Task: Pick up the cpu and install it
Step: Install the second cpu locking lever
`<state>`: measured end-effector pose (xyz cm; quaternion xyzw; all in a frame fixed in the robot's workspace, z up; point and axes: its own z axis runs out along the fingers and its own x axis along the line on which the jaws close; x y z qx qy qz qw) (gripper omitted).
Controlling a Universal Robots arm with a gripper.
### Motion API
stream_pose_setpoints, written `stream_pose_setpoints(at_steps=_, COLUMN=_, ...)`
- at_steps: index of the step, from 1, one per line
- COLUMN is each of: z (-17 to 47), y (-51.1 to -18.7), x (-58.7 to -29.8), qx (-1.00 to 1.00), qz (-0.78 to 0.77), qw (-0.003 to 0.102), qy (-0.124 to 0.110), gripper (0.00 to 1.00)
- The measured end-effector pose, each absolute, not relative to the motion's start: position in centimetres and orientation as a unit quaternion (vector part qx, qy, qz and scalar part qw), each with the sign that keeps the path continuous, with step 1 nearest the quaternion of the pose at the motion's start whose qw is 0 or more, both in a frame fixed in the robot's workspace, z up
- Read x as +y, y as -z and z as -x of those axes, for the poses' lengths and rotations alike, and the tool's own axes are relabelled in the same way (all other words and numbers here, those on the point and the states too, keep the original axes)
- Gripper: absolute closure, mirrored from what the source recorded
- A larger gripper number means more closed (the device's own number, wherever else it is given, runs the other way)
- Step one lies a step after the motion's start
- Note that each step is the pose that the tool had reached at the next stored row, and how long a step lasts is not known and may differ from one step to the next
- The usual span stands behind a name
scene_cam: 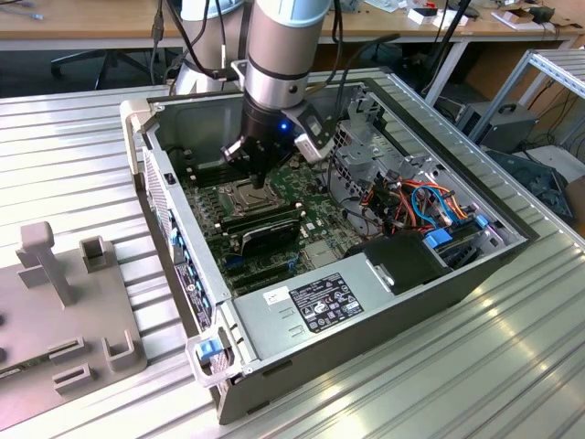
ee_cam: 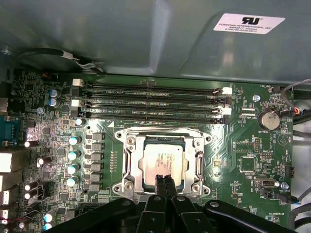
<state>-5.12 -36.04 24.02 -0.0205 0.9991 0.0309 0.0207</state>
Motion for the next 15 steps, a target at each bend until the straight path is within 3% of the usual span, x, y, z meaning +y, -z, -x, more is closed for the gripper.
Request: stream_pose_setpoints(at_steps=15, z=4.7, y=-24.0, x=-37.5, qx=0.999, qz=0.020, qw=0.020, qy=-0.031, gripper=0.89)
